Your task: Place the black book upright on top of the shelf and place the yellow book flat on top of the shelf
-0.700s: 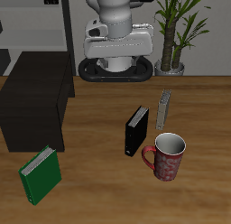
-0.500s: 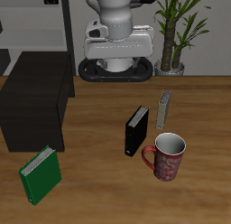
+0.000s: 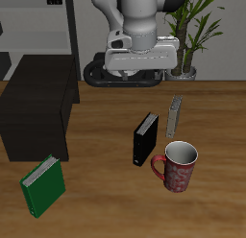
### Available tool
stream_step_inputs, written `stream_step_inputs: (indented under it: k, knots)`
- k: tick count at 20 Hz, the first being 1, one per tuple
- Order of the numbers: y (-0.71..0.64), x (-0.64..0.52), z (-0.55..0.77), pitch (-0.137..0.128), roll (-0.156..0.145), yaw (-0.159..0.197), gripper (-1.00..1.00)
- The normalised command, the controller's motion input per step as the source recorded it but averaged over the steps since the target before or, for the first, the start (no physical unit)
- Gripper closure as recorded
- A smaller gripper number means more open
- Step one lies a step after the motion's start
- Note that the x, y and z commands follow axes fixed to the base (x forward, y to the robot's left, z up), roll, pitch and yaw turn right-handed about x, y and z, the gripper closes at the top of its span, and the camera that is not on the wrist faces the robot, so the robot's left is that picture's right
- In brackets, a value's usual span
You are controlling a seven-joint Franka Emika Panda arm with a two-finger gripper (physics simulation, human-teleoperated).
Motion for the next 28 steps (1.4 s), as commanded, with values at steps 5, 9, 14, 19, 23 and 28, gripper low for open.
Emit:
stream_step_inputs:
  k: [5, 9, 14, 19, 23, 28]
  knots:
    - [0.18, 0.26, -0.02, -0.012, 0.006, -0.027, -1.0]
    - [-0.17, 0.27, -0.09, -0.049, -0.002, -0.033, -1.0]
    - [-0.1, 0.25, -0.41, 0.03, 0.034, -0.035, -1.0]
    - [0.02, 0.17, -0.46, 0.014, 0.0, -0.026, -1.0]
    - [-0.01, 0.11, -0.49, 0.021, -0.001, -0.02, -1.0]
    - [0.05, 0.08, -0.25, 0.031, 0.009, -0.03, -1.0]
